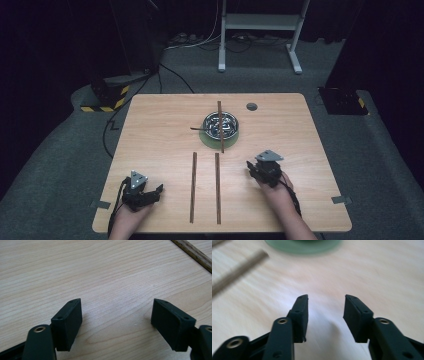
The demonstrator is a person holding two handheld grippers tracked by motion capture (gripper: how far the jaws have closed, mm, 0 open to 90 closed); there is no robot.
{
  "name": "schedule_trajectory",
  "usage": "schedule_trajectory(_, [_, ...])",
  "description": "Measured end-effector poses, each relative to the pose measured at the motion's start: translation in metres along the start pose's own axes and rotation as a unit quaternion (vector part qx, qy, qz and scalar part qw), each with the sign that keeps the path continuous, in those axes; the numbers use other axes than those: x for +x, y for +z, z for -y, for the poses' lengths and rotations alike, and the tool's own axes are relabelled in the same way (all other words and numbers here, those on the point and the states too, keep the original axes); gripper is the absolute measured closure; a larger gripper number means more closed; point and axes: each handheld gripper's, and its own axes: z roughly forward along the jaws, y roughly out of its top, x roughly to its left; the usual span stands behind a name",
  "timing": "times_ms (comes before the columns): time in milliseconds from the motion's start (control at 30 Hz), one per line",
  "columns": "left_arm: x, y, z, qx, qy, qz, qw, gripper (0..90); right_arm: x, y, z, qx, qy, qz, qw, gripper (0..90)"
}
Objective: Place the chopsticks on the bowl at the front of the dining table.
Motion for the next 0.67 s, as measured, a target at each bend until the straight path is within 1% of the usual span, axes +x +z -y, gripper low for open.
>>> schedule_trajectory(33, [0.0, 0.0, 0.0, -0.001, 0.0, 0.001, 1.0, 25.0, -0.007, -0.007, 0.006, 0.004, 0.004, 0.004, 1.0, 54.4])
schedule_trajectory(133, [-0.001, 0.001, 0.0, -0.004, 0.001, 0.002, 1.0, 26.3, -0.024, -0.027, 0.026, 0.011, -0.002, 0.027, 0.9996, 53.5])
schedule_trajectory(200, [-0.001, 0.001, 0.0, -0.006, -0.001, 0.001, 1.0, 26.3, -0.036, -0.037, 0.04, 0.015, 0.005, 0.037, 0.9992, 51.2])
schedule_trajectory(300, [-0.001, 0.001, 0.0, -0.007, -0.002, 0.002, 1.0, 26.6, -0.051, -0.047, 0.057, 0.028, 0.025, 0.029, 0.9989, 47.0])
schedule_trajectory(333, [-0.001, 0.001, 0.0, -0.007, -0.002, 0.002, 1.0, 26.5, -0.058, -0.051, 0.065, 0.015, 0.036, 0.022, 0.999, 45.6])
schedule_trajectory(367, [-0.001, 0.001, 0.0, -0.007, -0.002, 0.002, 1.0, 26.6, -0.064, -0.055, 0.069, 0.017, 0.047, 0.012, 0.9987, 44.0])
schedule_trajectory(400, [-0.001, 0.001, 0.0, -0.007, -0.002, 0.002, 1.0, 26.6, -0.068, -0.058, 0.072, 0.019, 0.057, 0.007, 0.9982, 41.9])
schedule_trajectory(500, [-0.001, 0.001, 0.0, -0.008, -0.004, 0.0, 1.0, 27.2, -0.073, -0.063, 0.077, 0.02, 0.051, 0.002, 0.9985, 40.1])
schedule_trajectory(533, [-0.002, 0.001, 0.0, -0.008, -0.004, 0.0, 1.0, 27.9, -0.072, -0.064, 0.077, 0.022, 0.054, 0.002, 0.9983, 39.7])
schedule_trajectory(567, [-0.002, 0.001, 0.0, -0.008, -0.004, -0.001, 1.0, 28.1, -0.072, -0.063, 0.078, 0.017, 0.053, 0.006, 0.9984, 39.2])
schedule_trajectory(667, [-0.002, 0.001, 0.0, -0.008, -0.004, -0.001, 1.0, 28.2, -0.071, -0.063, 0.077, 0.023, 0.053, 0.004, 0.9983, 36.0])
